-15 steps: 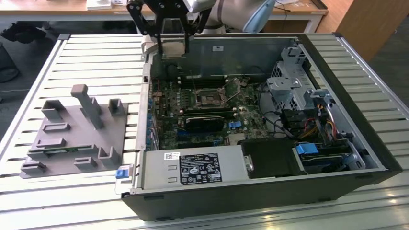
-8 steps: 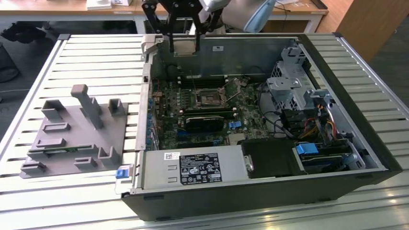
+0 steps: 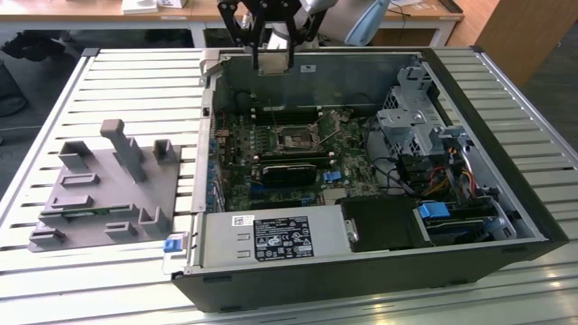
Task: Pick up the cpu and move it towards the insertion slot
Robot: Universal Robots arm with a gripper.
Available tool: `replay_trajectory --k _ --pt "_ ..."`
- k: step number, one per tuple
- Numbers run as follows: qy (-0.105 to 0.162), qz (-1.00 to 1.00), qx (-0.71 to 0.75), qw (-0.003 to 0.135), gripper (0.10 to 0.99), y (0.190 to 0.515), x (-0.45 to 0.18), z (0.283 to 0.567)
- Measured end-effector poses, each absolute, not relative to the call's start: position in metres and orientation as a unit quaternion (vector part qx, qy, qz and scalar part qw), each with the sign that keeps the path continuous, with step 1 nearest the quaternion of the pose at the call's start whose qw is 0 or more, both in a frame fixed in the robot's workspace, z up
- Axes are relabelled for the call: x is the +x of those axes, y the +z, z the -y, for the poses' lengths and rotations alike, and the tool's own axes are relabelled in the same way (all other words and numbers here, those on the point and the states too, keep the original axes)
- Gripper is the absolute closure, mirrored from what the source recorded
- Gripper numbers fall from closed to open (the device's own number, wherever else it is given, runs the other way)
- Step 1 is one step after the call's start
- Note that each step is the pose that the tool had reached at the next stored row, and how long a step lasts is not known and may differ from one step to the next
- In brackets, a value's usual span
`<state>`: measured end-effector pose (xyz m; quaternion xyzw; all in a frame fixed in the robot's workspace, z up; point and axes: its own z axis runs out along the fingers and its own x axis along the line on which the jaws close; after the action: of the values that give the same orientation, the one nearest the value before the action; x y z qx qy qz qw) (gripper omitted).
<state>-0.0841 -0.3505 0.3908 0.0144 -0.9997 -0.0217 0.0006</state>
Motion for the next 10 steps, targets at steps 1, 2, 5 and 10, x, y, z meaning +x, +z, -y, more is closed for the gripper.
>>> replay_trajectory --k 1,2,5,10 --pt "-0.022 1.0 0.014 0.001 0.545 0.39 -0.082 0.35" --pt "-0.022 1.0 0.014 0.001 0.545 0.39 -0.079 0.349" --pt "-0.022 1.0 0.014 0.001 0.545 0.389 -0.071 0.345" --pt "-0.022 1.0 0.014 0.001 0.545 0.387 -0.057 0.34"
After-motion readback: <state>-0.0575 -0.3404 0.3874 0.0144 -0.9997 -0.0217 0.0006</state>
